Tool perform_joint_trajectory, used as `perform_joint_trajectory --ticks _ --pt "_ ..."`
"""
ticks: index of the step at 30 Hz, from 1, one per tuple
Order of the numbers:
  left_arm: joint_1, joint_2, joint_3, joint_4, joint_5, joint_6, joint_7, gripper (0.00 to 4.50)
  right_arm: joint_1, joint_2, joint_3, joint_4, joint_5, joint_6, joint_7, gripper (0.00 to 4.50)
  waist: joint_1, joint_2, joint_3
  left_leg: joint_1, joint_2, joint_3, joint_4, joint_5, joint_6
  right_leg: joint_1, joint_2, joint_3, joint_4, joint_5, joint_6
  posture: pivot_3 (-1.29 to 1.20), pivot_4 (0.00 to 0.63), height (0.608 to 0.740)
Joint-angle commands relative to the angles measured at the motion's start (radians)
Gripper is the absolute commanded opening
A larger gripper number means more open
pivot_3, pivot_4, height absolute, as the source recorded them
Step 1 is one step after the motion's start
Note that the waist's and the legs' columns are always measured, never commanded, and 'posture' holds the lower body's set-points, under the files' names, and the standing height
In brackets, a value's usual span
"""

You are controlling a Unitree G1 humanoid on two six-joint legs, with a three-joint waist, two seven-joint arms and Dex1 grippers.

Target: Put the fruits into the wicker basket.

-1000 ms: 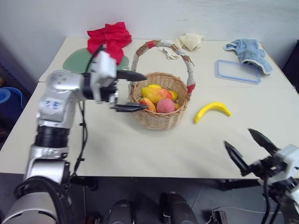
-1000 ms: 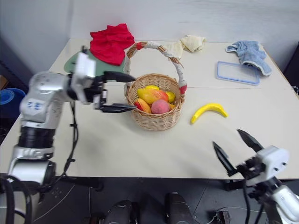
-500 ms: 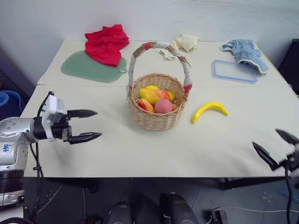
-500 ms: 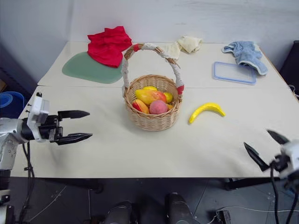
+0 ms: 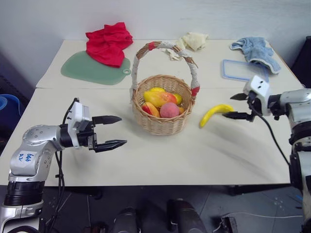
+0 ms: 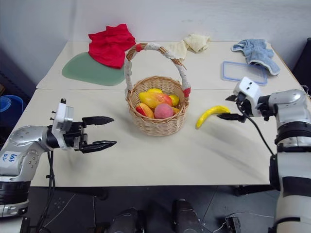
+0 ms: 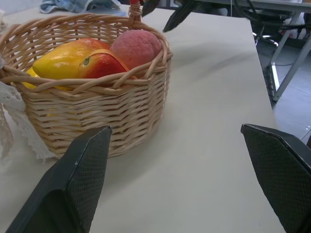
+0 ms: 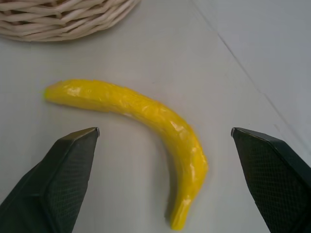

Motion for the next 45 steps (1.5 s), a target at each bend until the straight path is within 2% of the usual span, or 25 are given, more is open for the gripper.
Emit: perform_joint_trajectory --ticks 1,10,14,16,19,22,29,31,33,36,38,41,43,45 --pt "-0.014 -0.002 -0.007 -0.062 -0.023 0.011 0.015 4.47 -0.067 0.014 -0.002 0.087 -0.040 0.024 -0.064 4.50 -0.002 0.000 0.000 0.000 0.000 0.001 0.000 0.000 0.000 -0.001 0.000 0.001 0.001 0.000 0.000 0.00 0.150 0.740" --pt "-0.018 -0.012 -0.008 -0.090 -0.027 0.012 0.042 4.47 -0.096 0.100 -0.027 0.159 -0.099 0.052 -0.310 4.50 -0.026 0.000 0.000 -0.001 0.001 0.001 0.000 0.000 -0.001 -0.003 0.001 0.002 0.003 0.000 0.000 0.00 0.150 0.740" --pt "-0.025 -0.016 -0.010 -0.089 -0.031 0.014 0.046 4.47 -0.093 0.123 -0.072 0.183 -0.066 0.194 -0.298 4.50 -0.028 0.000 0.000 -0.001 0.001 0.001 0.000 0.001 -0.001 -0.003 0.001 0.002 0.003 0.000 0.000 0.00 0.150 0.740" --pt "-0.035 -0.015 -0.016 -0.087 -0.025 0.013 0.046 4.47 -0.097 0.135 -0.096 0.186 -0.044 0.276 -0.213 4.50 -0.028 0.000 0.000 -0.001 0.001 0.001 0.000 0.001 -0.001 -0.003 0.001 0.002 0.003 0.000 0.000 0.00 0.150 0.740" --pt "-0.049 -0.013 -0.012 -0.091 -0.031 0.019 0.052 4.50 -0.096 0.141 -0.096 0.174 -0.046 0.302 -0.103 3.97 -0.031 0.000 0.000 0.000 0.001 0.001 0.000 0.001 -0.001 -0.003 0.001 0.002 0.003 0.000 0.000 0.00 0.150 0.740" --pt "-0.046 -0.012 -0.004 -0.089 -0.029 0.016 0.060 4.50 -0.093 0.142 -0.117 0.161 -0.034 0.283 -0.085 3.09 -0.032 0.000 0.000 0.000 0.002 0.001 0.000 0.001 -0.001 -0.003 0.002 0.002 0.003 0.000 0.000 0.00 0.150 0.740" --pt "-0.024 -0.022 -0.005 -0.101 -0.024 0.007 0.079 4.50 -0.044 0.081 -0.115 0.119 -0.032 0.238 -0.018 0.63 -0.025 0.000 0.000 -0.001 0.001 0.001 0.000 0.001 -0.001 -0.003 0.001 0.002 0.003 0.000 0.000 0.00 0.150 0.740" --pt "-0.013 -0.023 -0.003 -0.103 -0.026 0.008 0.084 4.50 -0.040 0.055 -0.138 0.082 0.001 0.262 0.032 0.26 -0.025 0.000 0.000 -0.001 0.000 0.001 0.000 0.001 -0.001 -0.003 0.000 0.002 0.002 0.000 0.000 0.00 0.150 0.740" --pt "0.000 -0.021 -0.001 -0.107 -0.035 0.015 0.083 4.50 -0.023 0.023 -0.152 0.026 0.034 0.310 0.100 0.20 -0.025 0.000 0.000 -0.001 0.001 0.001 0.000 0.001 -0.001 -0.003 0.001 0.002 0.002 0.000 0.000 0.00 0.150 0.740" --pt "0.008 -0.030 0.007 -0.115 -0.056 0.028 0.090 4.50 0.117 -0.061 -0.155 -0.248 0.106 0.465 0.252 0.20 -0.024 0.000 0.000 -0.001 0.001 0.001 0.000 0.000 -0.002 -0.003 0.001 0.002 0.002 0.000 0.000 0.00 0.150 0.740" --pt "0.009 -0.029 0.017 -0.114 -0.069 0.033 0.094 4.50 0.300 -0.131 -0.183 -0.628 0.243 0.688 0.315 0.20 -0.015 0.000 0.000 -0.002 0.002 -0.002 -0.001 0.000 -0.002 -0.003 0.001 0.000 0.001 0.000 0.000 0.00 0.150 0.740" --pt "0.015 -0.021 0.040 -0.102 -0.085 0.039 0.091 4.50 0.458 -0.137 -0.274 -1.060 0.425 0.986 0.217 0.20 -0.009 0.000 0.000 -0.003 0.002 -0.003 0.000 0.000 -0.002 -0.004 0.001 0.000 0.002 0.000 0.000 0.00 0.150 0.740" --pt "0.013 -0.009 0.083 -0.092 -0.096 0.039 0.099 4.50 0.461 0.032 -0.379 -1.334 0.557 1.213 0.002 0.20 -0.023 0.000 0.000 -0.001 0.001 -0.002 0.000 0.000 -0.003 -0.004 0.001 0.002 0.004 0.000 0.000 0.00 0.150 0.740" --pt "0.011 0.004 0.123 -0.093 -0.131 0.065 0.111 4.50 0.391 0.272 -0.479 -1.509 0.568 1.473 -0.209 0.20 -0.034 -0.001 0.000 0.001 0.002 -0.005 0.000 0.002 -0.006 -0.003 0.004 0.003 0.004 0.002 -0.004 0.00 0.150 0.740"
